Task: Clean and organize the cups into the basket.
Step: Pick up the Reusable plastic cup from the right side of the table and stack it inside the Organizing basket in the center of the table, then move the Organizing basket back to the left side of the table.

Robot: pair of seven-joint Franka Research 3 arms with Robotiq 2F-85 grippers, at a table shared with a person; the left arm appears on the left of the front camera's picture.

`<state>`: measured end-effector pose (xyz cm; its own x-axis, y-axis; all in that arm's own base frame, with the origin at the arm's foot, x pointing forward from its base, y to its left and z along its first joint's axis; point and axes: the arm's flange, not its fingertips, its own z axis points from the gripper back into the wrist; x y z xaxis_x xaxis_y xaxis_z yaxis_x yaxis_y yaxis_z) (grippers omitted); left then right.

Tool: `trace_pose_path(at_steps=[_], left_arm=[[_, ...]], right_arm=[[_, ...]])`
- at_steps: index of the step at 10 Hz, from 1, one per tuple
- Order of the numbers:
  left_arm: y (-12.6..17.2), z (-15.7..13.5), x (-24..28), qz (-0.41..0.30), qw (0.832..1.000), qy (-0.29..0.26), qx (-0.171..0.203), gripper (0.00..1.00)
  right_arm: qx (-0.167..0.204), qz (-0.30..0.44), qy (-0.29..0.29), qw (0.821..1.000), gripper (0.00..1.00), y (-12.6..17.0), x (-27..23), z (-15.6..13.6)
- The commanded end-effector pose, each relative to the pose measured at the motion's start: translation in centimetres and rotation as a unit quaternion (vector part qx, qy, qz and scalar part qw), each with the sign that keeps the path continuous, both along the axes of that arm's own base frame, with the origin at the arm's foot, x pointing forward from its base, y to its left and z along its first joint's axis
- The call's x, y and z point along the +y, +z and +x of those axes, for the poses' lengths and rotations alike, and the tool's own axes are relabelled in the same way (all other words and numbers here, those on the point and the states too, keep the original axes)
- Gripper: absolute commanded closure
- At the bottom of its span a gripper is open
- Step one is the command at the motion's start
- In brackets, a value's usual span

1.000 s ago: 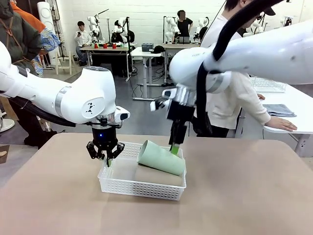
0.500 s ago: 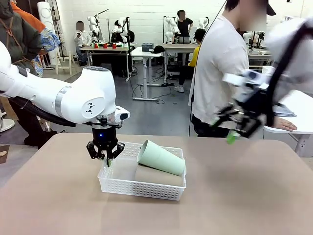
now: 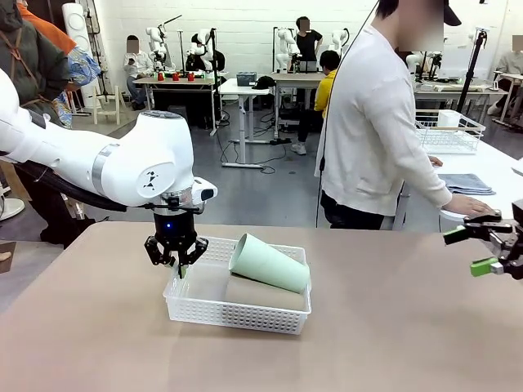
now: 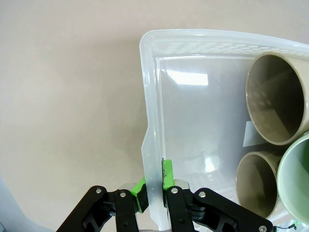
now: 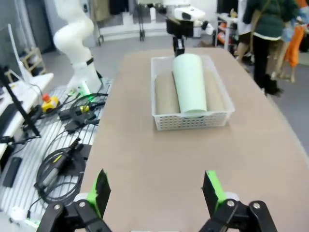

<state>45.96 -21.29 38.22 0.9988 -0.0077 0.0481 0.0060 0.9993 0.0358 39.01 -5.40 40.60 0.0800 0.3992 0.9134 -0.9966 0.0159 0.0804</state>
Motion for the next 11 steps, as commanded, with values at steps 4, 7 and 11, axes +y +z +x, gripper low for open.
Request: trace_pose_path(at_steps=[4, 7, 11], left_arm=[[0.1, 0.1, -0.1, -0.001, 1.0, 0.0, -0.004, 1.0], [0.1, 0.1, -0.1, -0.001, 1.0, 0.0, -0.004, 1.0], [0.1, 0.1, -0.1, -0.001, 1.0, 0.0, -0.004, 1.0]], right_arm=[[0.009, 0.009, -0.01, 1.0, 0.0, -0.7, -0.3, 0.2], [0.009, 0.009, -0.01, 1.0, 0.0, -0.7, -0.3, 0.2], [0.009, 0.009, -0.01, 1.0, 0.0, -0.7, -0.3, 0.2]])
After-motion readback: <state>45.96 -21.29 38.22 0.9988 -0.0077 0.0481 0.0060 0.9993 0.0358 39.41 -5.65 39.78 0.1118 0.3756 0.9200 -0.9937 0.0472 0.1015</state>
